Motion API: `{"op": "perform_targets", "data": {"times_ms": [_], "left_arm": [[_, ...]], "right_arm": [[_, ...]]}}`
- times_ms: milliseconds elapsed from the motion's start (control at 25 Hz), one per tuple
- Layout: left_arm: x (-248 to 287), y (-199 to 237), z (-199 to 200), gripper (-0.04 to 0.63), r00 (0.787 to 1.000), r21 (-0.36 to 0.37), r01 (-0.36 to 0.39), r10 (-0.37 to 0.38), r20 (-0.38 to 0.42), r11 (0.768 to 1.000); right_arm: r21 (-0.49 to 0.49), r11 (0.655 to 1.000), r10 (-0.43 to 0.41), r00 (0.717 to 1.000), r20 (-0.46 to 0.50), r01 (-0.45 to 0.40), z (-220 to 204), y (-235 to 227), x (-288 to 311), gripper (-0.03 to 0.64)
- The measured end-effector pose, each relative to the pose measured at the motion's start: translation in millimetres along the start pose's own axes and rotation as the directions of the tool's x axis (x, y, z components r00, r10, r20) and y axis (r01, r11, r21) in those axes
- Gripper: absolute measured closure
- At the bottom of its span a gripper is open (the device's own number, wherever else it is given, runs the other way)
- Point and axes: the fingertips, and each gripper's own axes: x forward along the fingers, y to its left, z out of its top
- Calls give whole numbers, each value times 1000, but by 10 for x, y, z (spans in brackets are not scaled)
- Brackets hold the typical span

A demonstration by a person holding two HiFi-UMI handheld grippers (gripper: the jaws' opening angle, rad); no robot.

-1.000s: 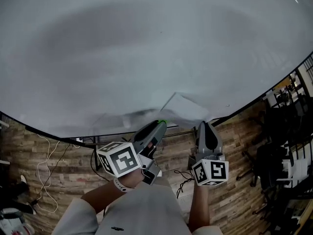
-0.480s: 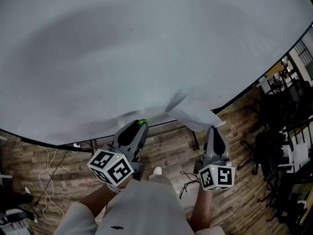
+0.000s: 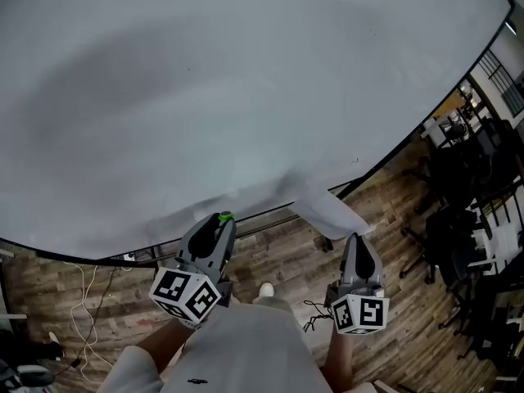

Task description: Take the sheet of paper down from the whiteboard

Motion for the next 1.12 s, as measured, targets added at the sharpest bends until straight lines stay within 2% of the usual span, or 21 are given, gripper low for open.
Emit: {"op": "perform_targets", "data": {"times_ms": [320, 1120], "left_arm": [[-15, 99, -168, 479, 999, 54, -26, 27, -20, 998], [5, -21, -116, 479, 1000, 106, -25, 26, -3, 994]], "right_arm": [[-2, 1000, -14, 1000, 9, 14, -135, -52, -100, 606], [-21, 997, 72, 997, 9, -72, -30, 153, 147, 606]]}}
